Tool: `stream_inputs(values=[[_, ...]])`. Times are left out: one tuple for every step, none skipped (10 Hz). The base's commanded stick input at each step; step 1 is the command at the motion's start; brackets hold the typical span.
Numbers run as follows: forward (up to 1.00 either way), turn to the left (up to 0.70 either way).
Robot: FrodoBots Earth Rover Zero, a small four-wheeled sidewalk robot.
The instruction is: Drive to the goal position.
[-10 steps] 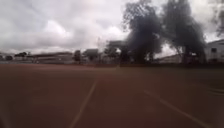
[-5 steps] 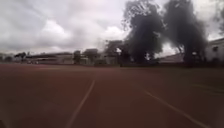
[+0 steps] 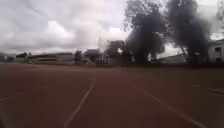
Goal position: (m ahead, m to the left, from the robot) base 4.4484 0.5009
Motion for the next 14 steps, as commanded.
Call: stream_inputs(values=[[0.85, 0.00], [0.85, 0.00], [0.85, 0.00], [0.85, 0.00], [0.85, 0.00], [0.85, 0.00], [0.85, 0.00], [0.85, 0.00], [0.85, 0.00], [0.85, 0.00], [0.85, 0.00], [0.85, 0.00], [0.85, 0.00], [0.85, 0.00]])
